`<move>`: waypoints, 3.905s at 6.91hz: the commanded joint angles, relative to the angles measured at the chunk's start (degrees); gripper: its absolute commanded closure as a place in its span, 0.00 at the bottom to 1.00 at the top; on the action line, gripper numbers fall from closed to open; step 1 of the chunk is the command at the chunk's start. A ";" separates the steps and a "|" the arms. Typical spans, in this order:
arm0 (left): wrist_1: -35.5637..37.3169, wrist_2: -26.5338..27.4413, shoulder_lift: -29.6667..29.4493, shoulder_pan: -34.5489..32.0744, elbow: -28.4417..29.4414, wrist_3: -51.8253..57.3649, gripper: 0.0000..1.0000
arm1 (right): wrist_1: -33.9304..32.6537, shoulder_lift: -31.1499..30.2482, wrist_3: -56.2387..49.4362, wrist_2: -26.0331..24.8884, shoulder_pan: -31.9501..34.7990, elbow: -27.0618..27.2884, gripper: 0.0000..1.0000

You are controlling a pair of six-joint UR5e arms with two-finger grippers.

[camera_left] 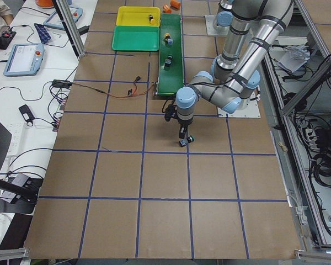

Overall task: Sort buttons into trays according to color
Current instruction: 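Grasp another green button with the left gripper and lift it, then grasp the yellow button on the belt with the right gripper, then drop yellow button into yellow tray while left carries green button to belt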

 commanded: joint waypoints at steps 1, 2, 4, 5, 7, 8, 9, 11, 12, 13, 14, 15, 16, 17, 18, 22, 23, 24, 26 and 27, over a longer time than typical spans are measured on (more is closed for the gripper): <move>8.39 -0.09 -3.57 2.03 -2.52 -3.91 0.00 | 7.70 -4.49 5.89 0.23 3.84 2.30 0.00; 9.90 -0.52 -4.55 2.38 -2.61 -3.73 0.09 | 5.72 -3.70 11.59 0.32 5.77 4.50 0.00; 11.05 -0.88 -6.05 4.67 -2.61 -2.25 0.56 | 2.11 -0.46 16.20 0.32 9.63 5.92 0.00; 11.23 -0.79 -6.05 4.58 -2.78 -1.54 0.69 | -0.25 1.91 17.18 0.41 12.44 6.36 0.00; 11.23 -0.70 -5.70 4.41 -2.87 -1.18 0.55 | -6.12 6.13 22.01 0.50 13.87 6.72 0.00; 11.14 -0.27 -5.70 4.41 -2.70 -1.18 0.19 | -7.38 7.45 22.02 0.41 15.71 6.80 0.00; 11.06 0.00 -5.61 4.49 -2.35 -1.27 0.14 | -8.61 7.73 21.94 0.32 16.42 6.80 0.00; 11.23 1.58 -4.99 4.49 -2.00 -1.27 0.08 | -8.71 9.65 21.93 0.41 16.60 6.89 0.00; 11.23 1.58 -5.26 4.76 -1.82 -1.18 0.07 | -8.89 10.97 21.85 0.41 16.60 7.41 0.00; 11.23 1.58 -5.69 4.85 -1.91 -1.09 0.06 | -10.46 12.20 21.67 0.41 16.52 7.68 0.00; 11.23 1.58 -6.13 4.76 -1.82 -0.57 0.24 | -10.56 13.08 21.76 0.49 16.52 7.77 0.00; 11.23 1.67 -6.66 4.76 -1.91 0.65 0.55 | -10.56 14.48 21.67 0.41 16.60 8.12 0.00; 11.75 2.11 -6.75 4.76 -1.91 1.71 0.67 | -10.56 15.11 21.24 0.15 16.52 8.30 0.10; 12.02 2.11 -6.67 4.50 -1.82 1.72 0.98 | -10.56 15.11 20.36 0.32 16.52 8.21 0.52; 11.24 2.20 -4.66 3.89 -1.64 2.42 0.99 | -10.73 15.20 19.13 0.41 16.43 8.04 1.00; 8.00 1.84 0.17 -18.10 0.02 7.76 0.99 | -10.04 13.36 15.09 -0.47 15.64 3.92 1.00; 0.76 1.59 3.06 -24.79 1.25 7.87 0.99 | -10.03 12.66 11.08 -2.12 14.42 3.03 1.00; -4.36 -0.42 5.00 -31.91 4.39 7.96 0.99 | -10.99 13.26 4.95 -3.01 9.01 2.68 1.00; -10.46 -1.14 6.42 -47.02 7.06 7.96 0.98 | -15.71 17.64 -5.19 -2.41 -0.87 -0.29 1.00; -10.30 -1.58 6.69 -53.45 7.15 8.05 0.97 | -17.22 21.66 -5.48 -2.14 -0.97 -3.79 1.00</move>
